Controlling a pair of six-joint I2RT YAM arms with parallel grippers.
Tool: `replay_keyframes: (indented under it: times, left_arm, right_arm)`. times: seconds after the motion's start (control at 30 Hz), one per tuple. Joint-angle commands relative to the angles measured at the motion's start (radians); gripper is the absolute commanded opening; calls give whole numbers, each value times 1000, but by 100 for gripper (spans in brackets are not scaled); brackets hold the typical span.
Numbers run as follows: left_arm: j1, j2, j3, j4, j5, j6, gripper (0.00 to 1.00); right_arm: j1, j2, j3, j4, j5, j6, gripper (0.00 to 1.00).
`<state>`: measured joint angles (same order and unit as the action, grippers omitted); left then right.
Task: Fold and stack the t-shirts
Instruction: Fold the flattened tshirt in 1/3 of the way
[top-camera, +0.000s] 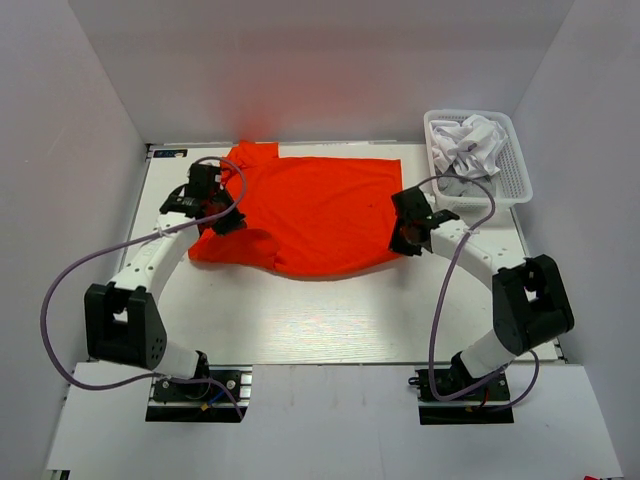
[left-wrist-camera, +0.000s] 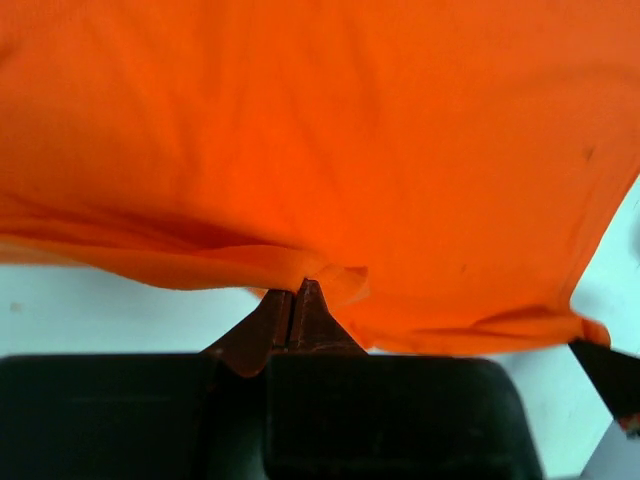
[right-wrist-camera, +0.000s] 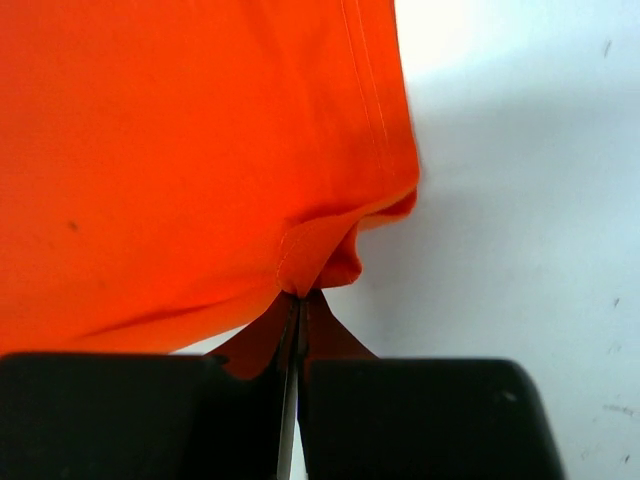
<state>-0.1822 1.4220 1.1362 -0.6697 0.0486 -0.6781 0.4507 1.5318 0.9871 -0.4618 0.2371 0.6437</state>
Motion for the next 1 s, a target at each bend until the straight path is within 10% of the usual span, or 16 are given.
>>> replay_keyframes:
  times: [0.0, 0.97]
  left_arm:
    - [6, 64, 68, 102, -73, -21, 0]
    - [15, 412, 278, 487, -262, 195, 0]
  right_arm:
    - [-14, 39, 106, 22, 71, -56, 0]
    - [-104, 301, 378, 104, 108, -101, 0]
